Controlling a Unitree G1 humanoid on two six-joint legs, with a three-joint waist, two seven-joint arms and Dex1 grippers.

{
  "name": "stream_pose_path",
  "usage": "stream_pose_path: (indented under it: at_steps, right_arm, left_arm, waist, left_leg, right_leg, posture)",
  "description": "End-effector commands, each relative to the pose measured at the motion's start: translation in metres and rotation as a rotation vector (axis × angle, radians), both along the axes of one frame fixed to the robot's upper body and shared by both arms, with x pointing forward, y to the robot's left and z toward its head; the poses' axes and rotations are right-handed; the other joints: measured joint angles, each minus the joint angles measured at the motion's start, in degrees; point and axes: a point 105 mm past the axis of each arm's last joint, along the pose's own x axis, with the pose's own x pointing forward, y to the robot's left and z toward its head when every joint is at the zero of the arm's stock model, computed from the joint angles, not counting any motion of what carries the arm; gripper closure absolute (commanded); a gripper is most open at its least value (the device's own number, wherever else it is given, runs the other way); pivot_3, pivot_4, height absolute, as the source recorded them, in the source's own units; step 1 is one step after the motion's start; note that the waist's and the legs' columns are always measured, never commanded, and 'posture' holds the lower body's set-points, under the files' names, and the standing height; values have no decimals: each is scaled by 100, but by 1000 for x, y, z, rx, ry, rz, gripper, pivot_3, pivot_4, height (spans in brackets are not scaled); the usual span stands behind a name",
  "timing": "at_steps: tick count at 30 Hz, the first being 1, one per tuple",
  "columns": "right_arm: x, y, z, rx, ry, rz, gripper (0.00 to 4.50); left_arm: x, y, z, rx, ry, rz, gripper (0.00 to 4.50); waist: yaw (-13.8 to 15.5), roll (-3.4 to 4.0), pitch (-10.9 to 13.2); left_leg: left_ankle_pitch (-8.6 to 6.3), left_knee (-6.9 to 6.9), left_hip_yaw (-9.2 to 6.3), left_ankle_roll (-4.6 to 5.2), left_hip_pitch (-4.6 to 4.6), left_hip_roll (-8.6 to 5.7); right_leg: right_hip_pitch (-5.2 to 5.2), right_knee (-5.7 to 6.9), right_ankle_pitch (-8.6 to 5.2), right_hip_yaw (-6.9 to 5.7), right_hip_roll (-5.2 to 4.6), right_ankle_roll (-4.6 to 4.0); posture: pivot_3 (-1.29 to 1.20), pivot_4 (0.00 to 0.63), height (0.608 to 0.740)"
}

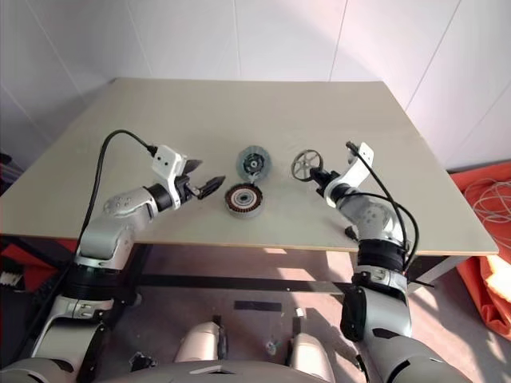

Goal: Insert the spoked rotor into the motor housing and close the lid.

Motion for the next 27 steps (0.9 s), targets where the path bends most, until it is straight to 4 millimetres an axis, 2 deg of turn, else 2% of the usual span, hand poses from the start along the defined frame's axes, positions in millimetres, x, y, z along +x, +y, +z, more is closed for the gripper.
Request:
stream_pose_path:
  at_steps: [1, 4, 6, 10, 17, 23, 27]
  right_arm:
    - [-20, 25, 47, 99, -114, 229, 3747]
    - [-39, 43, 66, 120, -137, 381, 3747]
    - [-48, 55, 67, 131, -114, 447, 3747]
    - [-58, 80, 52, 184, -9, 530, 3747]
    - [-54, 120, 20, 240, 195, 536, 3747]
    - [-49, 129, 4, 199, 280, 503, 3747]
    - [-43, 121, -5, 170, 307, 455, 3747]
  left_arm:
    - [-2, 0, 19, -31, -84, -11, 0]
    - [-2, -1, 19, -41, -86, -15, 0]
    - [-3, 0, 19, -46, -85, -14, 0]
    - [-2, 3, 20, -57, -95, -5, 0]
    - [-6, 22, 24, -77, -100, 0, 0]
    - [-7, 44, 22, -54, -98, 58, 0]
    - [-9, 48, 19, -45, -95, 70, 0]
  waist:
    - [-11, 0, 0]
    - [-9, 0, 0]
    - [4, 0, 0]
    - [3, 0, 0]
    - [2, 1, 0]
    - [18, 1, 0]
    - [29, 0, 0]
  left_leg:
    - [0, -1, 0, 0, 0, 0]
    - [0, -3, 0, 0, 3, 1]
    - [0, -3, 0, 0, 5, 0]
    - [3, -2, 0, -4, 11, 0]
    - [15, -14, -1, -25, 3, -1]
    - [18, -17, -1, -30, -14, -2]
    - [19, -17, -2, -33, -13, -2]
  right_leg:
    - [-1, 0, 0, 0, 0, 0]
    - [0, -1, 0, 1, 1, 0]
    - [1, -1, 0, 0, 1, 0]
    - [5, 0, -1, 1, 0, 2]
    - [-10, 3, -7, 1, 0, 12]
    - [-23, 3, -7, 0, -1, 13]
    - [-22, 4, -23, 0, -1, 42]
  posture:
    - [0, 0, 740]
    - [0, 0, 740]
    - [0, 0, 740]
    - [0, 0, 740]
    - [0, 0, 740]
    - [0, 0, 740]
    - [0, 0, 740]
